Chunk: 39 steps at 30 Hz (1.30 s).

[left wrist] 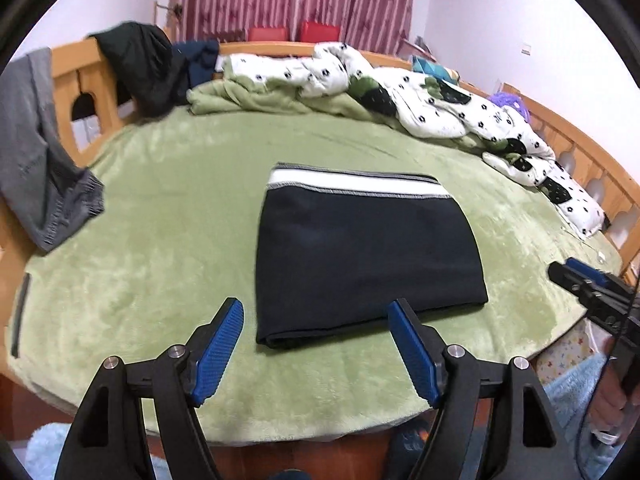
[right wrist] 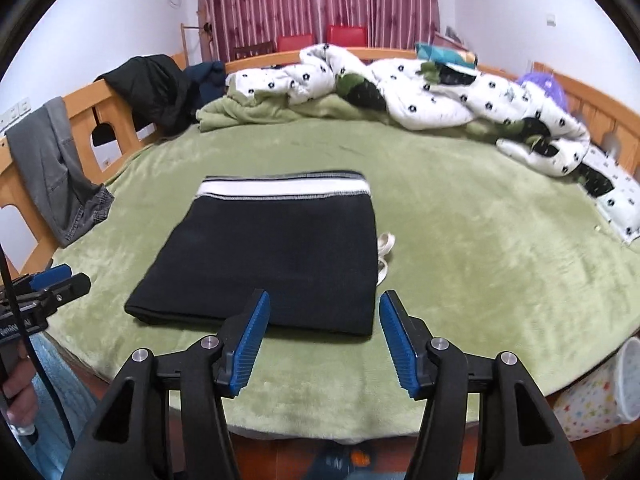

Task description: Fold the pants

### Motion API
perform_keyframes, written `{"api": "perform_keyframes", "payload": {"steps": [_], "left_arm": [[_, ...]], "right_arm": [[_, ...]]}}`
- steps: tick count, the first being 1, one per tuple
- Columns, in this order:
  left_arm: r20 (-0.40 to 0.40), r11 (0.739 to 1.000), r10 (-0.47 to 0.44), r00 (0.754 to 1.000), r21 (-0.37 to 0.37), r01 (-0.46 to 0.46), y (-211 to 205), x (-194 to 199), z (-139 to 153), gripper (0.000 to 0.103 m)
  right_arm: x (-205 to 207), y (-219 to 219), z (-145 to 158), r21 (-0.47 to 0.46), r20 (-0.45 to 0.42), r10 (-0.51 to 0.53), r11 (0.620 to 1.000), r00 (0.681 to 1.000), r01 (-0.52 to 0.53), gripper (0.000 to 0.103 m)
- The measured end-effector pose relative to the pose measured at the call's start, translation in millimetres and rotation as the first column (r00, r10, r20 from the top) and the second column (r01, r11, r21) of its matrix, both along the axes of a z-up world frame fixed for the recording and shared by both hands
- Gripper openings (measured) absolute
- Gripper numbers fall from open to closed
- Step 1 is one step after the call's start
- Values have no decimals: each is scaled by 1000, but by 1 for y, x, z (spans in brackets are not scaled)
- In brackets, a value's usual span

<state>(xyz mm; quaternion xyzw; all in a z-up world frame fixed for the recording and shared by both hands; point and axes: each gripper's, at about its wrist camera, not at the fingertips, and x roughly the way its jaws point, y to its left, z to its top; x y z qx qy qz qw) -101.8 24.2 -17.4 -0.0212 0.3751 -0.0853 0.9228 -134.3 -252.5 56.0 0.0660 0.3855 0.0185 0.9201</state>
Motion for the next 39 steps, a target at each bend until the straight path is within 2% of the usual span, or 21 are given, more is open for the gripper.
{"api": "perform_keyframes", "payload": {"steps": [4,5,6,12,21,39], "left_arm": [[-18,1000,-5,1000,18,5,-10,-10,4,76],[-18,1000,-8,1000,18,9,-12,-11,4,78],[-16,1000,-7,1000,20,7,-14,-13,4,80],[-22,999,17,1000,31,-16,-15,-16,4,80],[1,998,19,1000,55,-19,-18,-19,5,80],[-8,999,25,1000,31,-24,-6,-16,6,80]], "right_arm": [[-15,-1,10,-32,67,-20,999,998,22,91],[-17,-2,10,-39,77,-23,999,997,26,96],[-18,-3,10,-48,75,-34,998,997,38,98],[-17,-5,-2,-57,6,-49,997,999,49,98],[-17,2,-4,-53,-4,-34,998,999,34,98],[-15,3,-5,-42,-4,-27,999,1000,27,98]]}}
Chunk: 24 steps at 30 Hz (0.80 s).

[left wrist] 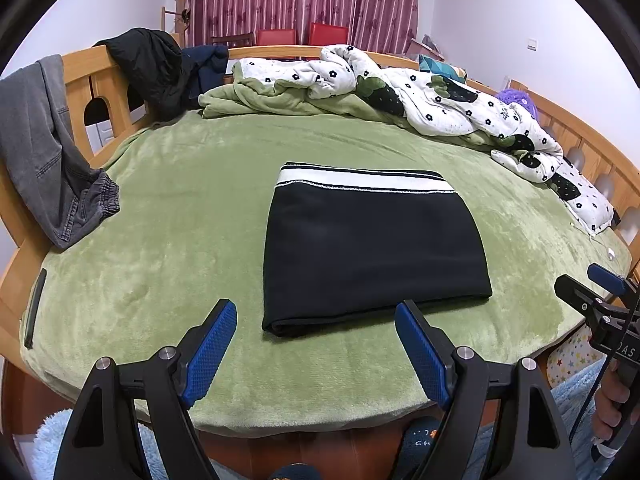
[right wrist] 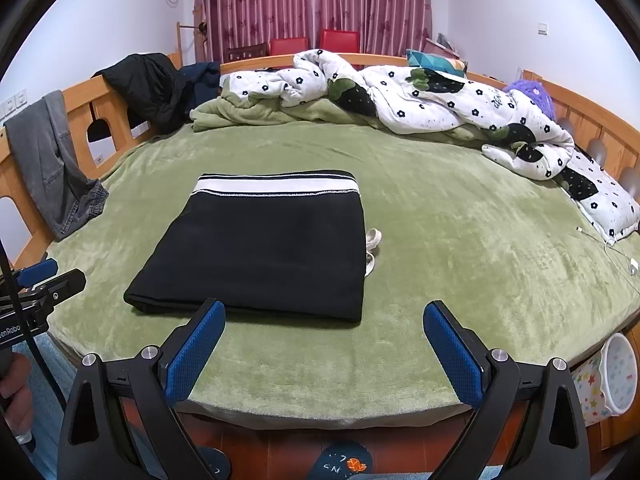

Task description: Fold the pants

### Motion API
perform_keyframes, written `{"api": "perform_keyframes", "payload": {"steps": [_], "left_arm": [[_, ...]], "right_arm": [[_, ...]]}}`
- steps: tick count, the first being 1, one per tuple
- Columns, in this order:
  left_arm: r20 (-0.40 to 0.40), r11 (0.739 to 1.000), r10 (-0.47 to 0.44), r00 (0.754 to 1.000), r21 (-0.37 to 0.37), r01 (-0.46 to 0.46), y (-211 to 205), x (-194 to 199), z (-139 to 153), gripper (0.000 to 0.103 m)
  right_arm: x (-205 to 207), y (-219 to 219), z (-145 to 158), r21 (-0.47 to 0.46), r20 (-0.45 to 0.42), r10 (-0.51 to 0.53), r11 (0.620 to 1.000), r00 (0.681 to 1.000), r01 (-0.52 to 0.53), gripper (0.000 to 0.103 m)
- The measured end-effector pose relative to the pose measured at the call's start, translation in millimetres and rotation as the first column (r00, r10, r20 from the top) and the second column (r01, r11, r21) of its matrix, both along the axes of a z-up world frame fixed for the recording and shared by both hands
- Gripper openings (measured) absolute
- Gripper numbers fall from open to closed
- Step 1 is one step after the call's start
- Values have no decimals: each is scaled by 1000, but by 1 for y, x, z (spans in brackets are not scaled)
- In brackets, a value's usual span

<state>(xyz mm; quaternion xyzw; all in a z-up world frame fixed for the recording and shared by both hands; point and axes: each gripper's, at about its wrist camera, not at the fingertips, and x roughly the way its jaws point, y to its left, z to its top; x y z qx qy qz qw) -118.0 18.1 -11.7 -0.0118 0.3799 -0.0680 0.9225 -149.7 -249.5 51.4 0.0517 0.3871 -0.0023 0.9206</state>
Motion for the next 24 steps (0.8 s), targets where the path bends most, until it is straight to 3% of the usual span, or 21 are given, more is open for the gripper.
{"api": "perform_keyframes", "payload": {"steps": [24], "left_arm": [[1,1000,0,1000,-1,0,4,1,1,80]], "right_arm": [[1,2,1,-3,2,-4,1000,1000,4,98]]}}
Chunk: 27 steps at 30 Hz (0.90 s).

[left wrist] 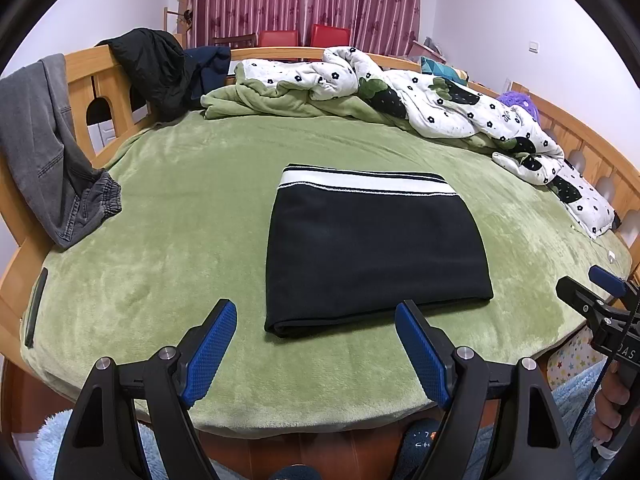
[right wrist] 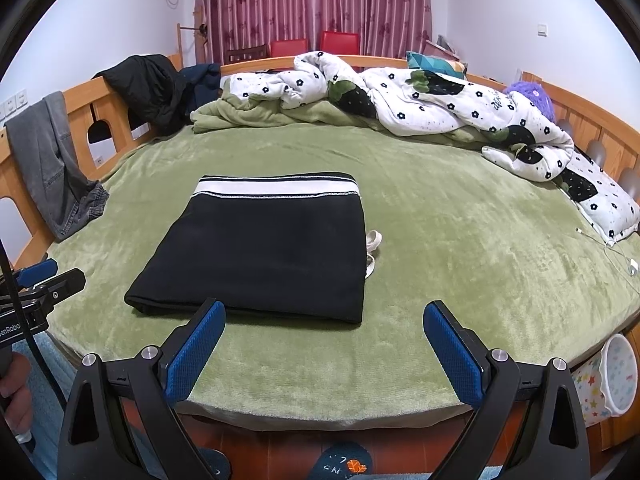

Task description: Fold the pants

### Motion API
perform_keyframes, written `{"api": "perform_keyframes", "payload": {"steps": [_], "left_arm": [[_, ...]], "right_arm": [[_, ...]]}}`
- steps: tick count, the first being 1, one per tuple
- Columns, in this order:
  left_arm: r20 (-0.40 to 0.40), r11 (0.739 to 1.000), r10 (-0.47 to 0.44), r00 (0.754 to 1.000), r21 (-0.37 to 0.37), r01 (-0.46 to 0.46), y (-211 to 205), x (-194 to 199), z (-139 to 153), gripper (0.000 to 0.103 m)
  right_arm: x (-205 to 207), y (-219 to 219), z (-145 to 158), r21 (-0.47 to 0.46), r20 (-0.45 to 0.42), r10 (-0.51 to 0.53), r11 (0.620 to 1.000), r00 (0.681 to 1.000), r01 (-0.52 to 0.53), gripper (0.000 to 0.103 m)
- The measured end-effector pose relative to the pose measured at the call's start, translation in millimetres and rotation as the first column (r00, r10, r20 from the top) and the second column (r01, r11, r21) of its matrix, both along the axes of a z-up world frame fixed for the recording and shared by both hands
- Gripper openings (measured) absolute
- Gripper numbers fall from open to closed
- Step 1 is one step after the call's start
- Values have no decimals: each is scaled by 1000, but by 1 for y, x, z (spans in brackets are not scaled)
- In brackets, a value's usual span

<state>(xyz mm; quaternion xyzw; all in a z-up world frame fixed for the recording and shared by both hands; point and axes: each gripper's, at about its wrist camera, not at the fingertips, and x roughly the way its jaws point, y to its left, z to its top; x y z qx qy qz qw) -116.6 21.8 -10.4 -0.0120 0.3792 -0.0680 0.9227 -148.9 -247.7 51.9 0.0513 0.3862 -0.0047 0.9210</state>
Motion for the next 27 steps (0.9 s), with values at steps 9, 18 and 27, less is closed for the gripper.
{"api": "perform_keyframes", "payload": {"steps": [9,18,27], "left_arm": [[0,1000,1,1000,-1,-1,0,0,1,80],[2,1000,4,1000,2,-4,0,0,1,80],[4,1000,12,1000,3,-12,-2,-1,3,80]], "right_arm": [[0,1,1,0,0,-1,1000,1000,1,98],[0,0,0,-1,0,-1,1000,1000,1,98],[0,0,0,0,1,0,1000,1000,0,98]]}}
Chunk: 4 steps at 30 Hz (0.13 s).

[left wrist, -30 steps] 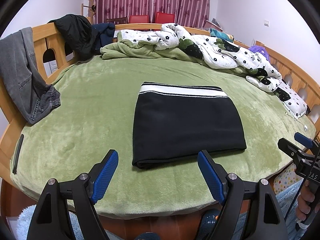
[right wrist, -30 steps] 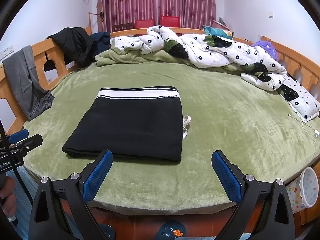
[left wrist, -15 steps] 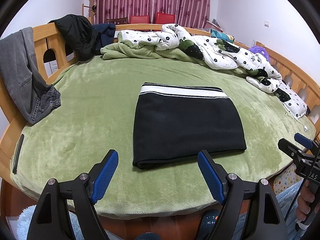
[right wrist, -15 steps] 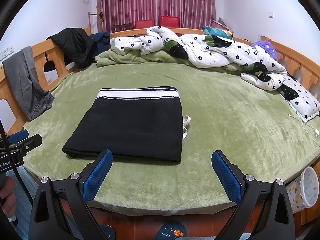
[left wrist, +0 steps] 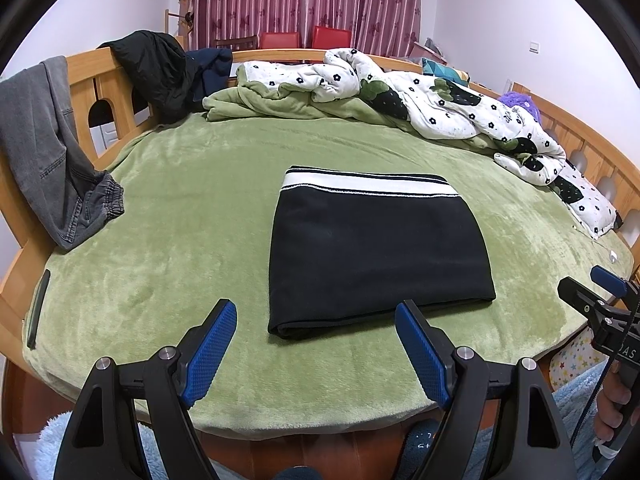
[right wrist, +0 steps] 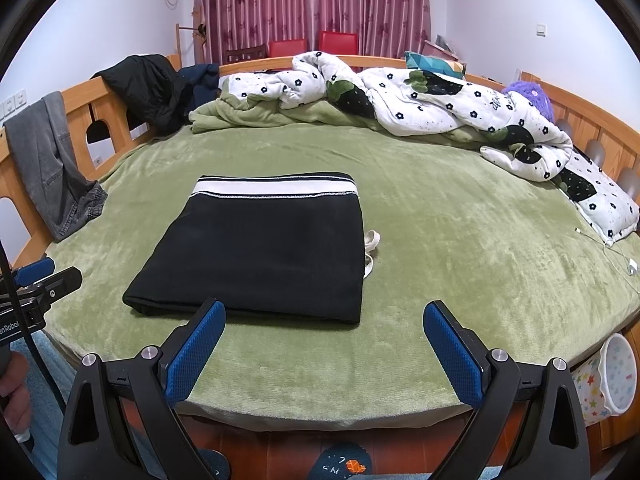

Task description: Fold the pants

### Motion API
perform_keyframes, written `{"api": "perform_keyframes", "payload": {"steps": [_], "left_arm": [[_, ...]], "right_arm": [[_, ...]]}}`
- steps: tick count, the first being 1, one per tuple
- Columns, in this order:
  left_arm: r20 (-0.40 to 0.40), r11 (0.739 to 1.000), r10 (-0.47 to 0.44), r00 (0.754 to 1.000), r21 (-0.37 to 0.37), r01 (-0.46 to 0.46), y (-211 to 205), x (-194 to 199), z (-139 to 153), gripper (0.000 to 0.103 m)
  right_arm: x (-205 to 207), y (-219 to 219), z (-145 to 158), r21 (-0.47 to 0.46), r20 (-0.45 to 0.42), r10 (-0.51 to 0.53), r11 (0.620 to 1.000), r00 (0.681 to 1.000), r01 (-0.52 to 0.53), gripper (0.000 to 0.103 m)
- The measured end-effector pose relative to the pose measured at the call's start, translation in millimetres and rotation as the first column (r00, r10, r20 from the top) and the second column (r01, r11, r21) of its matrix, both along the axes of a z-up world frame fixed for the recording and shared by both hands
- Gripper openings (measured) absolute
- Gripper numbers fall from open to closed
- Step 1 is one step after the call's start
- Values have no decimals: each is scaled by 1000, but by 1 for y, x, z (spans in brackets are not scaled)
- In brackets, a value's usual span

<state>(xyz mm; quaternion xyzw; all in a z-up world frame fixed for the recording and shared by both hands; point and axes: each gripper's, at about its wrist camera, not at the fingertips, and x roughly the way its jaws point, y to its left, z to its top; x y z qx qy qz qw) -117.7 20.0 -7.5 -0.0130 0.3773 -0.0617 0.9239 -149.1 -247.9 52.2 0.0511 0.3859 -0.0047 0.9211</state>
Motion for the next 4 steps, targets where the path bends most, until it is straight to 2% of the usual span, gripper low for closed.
{"api": "perform_keyframes", "payload": {"steps": [4], "left_arm": [[2,1000,3,1000,3,-3,-1,0,1,80]], "right_arm": [[0,0,0,0,1,-1,1000,1000,1,98]]}}
